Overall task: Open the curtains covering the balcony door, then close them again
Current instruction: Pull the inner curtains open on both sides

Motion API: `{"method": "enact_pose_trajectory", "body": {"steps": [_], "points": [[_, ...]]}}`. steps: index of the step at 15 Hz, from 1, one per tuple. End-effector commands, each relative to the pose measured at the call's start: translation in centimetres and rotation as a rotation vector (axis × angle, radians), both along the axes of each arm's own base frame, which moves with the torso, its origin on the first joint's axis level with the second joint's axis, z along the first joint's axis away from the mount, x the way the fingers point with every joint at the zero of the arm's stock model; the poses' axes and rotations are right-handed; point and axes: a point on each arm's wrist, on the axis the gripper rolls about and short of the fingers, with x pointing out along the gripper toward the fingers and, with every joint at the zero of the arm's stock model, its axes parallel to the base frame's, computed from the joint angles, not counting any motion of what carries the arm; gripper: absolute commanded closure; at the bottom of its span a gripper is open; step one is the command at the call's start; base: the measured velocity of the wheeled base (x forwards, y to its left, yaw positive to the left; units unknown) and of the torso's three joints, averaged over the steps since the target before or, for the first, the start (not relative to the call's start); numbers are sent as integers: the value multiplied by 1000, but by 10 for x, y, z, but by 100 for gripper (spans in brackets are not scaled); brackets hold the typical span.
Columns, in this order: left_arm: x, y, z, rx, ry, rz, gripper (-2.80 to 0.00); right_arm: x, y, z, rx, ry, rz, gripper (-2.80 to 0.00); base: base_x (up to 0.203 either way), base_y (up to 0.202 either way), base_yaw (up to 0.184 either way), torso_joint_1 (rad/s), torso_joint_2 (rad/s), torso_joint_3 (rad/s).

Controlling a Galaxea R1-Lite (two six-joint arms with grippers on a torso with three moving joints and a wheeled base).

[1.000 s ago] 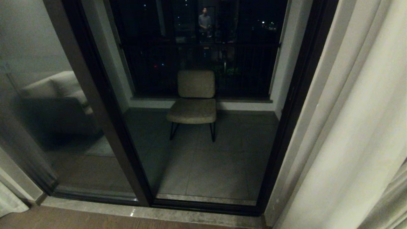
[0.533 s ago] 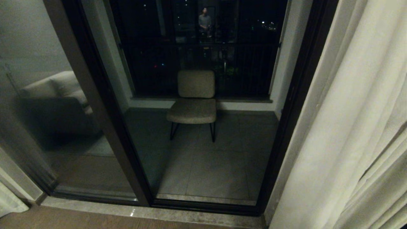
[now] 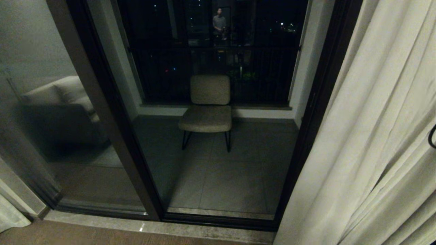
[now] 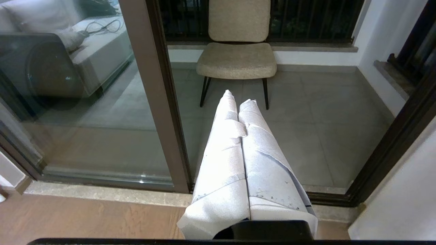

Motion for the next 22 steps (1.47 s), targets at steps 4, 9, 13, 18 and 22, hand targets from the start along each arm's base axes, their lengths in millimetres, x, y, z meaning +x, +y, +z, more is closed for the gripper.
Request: {"method": "enact_pose_trajectory", "body": {"steps": [4,9,13,18,22], "points": [[0,0,0,0,-1,1,0,-19,12,-7,11,22,5,-280,0,0,0,0,0,0],[0,0,0,0,-2,1,0,-66,37,-17,22,49,3,-280,0,0,0,0,0,0],[0,0,0,0,-1,1,0,-118,68,-36,25,61,21,-280,0,0,0,0,0,0],[0,0,0,0,-3,1,0,-165,97,-57,-11,97,65,-280,0,0,0,0,0,0],[0,0,0,0,-1,1,0,-169,99,-59,-15,101,64,-280,0,0,0,0,0,0]]}}
